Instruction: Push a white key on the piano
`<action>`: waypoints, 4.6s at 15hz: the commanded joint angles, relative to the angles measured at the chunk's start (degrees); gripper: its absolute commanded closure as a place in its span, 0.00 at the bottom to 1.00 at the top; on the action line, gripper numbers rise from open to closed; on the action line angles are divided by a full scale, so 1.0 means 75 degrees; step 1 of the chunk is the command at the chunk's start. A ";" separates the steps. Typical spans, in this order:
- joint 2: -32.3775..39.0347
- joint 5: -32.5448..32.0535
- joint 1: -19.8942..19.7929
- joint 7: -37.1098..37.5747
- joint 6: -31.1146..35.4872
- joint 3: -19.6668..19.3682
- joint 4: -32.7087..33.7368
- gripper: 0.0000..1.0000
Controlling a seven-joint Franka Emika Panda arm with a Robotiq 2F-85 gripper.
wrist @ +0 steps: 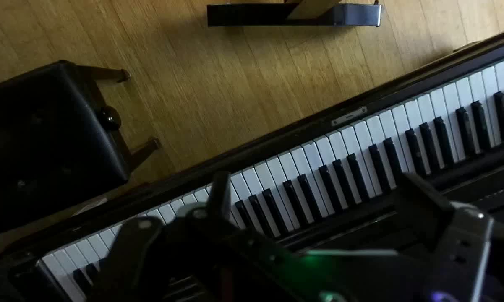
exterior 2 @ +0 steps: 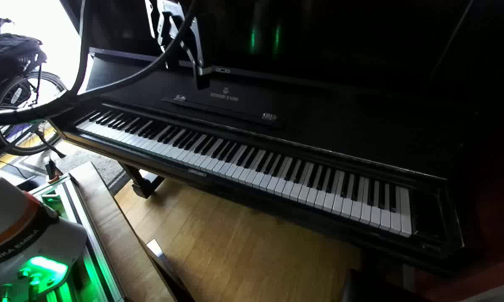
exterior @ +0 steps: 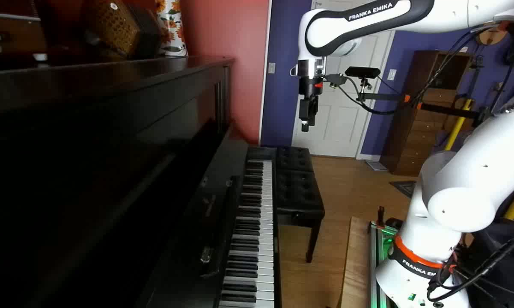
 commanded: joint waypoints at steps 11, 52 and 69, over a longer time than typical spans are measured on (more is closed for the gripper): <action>0.1300 0.0439 0.0088 -0.0050 0.0473 0.0015 -0.0153 0.00; 0.7095 0.3385 -0.2311 -0.7648 0.6029 0.1644 0.1306 1.00; 0.7774 0.3192 -0.2589 -0.7458 0.6899 0.1759 0.1781 1.00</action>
